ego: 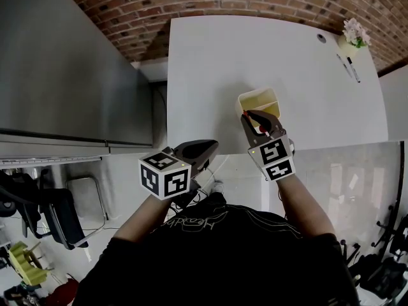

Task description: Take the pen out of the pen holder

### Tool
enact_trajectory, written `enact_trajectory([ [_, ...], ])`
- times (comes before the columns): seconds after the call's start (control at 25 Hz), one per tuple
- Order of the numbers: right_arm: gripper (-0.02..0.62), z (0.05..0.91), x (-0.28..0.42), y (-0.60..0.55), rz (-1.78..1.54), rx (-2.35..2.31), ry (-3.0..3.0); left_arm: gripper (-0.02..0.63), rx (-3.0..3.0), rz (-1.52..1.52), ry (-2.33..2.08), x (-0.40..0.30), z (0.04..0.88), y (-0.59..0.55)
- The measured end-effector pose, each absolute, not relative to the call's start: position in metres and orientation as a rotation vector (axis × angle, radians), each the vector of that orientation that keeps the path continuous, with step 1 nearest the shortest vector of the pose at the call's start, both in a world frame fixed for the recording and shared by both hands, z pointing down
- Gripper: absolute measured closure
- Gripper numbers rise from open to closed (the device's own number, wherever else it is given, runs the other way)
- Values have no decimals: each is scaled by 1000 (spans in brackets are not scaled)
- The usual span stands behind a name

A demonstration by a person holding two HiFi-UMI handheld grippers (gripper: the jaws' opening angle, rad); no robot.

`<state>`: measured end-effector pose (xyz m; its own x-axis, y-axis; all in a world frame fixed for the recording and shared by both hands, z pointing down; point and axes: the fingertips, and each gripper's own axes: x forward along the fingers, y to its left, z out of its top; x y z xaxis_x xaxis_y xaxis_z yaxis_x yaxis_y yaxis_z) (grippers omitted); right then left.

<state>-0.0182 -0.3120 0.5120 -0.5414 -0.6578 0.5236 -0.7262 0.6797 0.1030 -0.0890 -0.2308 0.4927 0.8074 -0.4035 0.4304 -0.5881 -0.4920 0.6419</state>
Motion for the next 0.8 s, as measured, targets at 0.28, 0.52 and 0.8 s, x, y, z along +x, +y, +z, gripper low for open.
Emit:
enact_trajectory([
  [0.28,546,502,-16,-307,151,1101,-2363,603,2166,286,-723,-90,488,-220],
  [0.52,546,484,-6,-305,110,1170,-2375,603,2179,284,-723,-89,483,-211],
  [0.8,546,454,8,-299,60,1288,-2437,603,2195,282,-722,-88,478,-196],
])
